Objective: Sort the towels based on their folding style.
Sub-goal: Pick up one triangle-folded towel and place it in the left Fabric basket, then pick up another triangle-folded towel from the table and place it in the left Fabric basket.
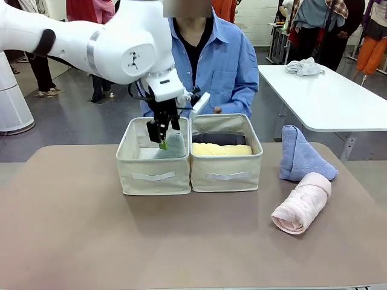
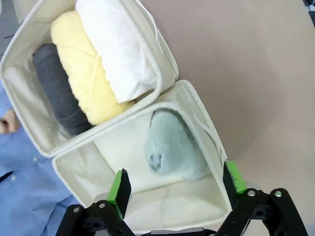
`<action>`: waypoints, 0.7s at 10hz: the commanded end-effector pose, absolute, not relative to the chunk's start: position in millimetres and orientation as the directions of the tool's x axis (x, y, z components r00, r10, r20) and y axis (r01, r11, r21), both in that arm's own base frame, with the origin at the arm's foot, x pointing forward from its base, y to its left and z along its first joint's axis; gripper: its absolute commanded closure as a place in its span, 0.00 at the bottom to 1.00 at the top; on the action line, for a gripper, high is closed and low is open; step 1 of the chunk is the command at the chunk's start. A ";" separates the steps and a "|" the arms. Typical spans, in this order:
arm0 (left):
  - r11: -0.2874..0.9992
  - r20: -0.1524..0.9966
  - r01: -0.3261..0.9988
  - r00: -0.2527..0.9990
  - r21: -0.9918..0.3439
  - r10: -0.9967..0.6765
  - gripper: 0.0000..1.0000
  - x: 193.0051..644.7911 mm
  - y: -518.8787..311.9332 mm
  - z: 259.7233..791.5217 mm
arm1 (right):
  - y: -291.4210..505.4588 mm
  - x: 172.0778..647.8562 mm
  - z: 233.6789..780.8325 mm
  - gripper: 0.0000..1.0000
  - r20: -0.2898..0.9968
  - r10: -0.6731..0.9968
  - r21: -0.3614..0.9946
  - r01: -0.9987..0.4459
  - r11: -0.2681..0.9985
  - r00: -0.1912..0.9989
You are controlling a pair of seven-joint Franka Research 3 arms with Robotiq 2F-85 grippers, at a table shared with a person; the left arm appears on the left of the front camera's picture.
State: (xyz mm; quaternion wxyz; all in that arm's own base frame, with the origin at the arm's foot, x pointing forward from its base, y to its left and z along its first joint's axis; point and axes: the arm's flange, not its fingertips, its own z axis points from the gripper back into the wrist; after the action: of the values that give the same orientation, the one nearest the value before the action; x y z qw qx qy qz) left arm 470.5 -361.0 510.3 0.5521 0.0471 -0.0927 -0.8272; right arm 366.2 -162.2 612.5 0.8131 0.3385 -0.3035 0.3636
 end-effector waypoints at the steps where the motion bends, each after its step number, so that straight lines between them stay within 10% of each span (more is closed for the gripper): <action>1: -0.353 0.105 0.908 -0.383 0.227 -0.918 0.02 445.4 -315.3 563.6 | -162.6 367.3 612.4 0.00 0.755 0.375 0.329 -0.806 0.491 0.537; 7: -0.159 0.414 0.943 -0.275 0.293 -0.868 0.00 378.7 -117.3 617.4 | -162.6 367.3 612.4 0.00 0.755 0.375 0.329 -0.806 0.491 0.537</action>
State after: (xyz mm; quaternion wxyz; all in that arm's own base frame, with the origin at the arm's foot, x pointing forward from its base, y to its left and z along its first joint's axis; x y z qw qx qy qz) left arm 384.2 -134.1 636.3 0.5829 -0.0647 -0.2427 -0.7728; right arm 366.1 -163.0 612.1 0.8134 0.3386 -0.3034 0.3628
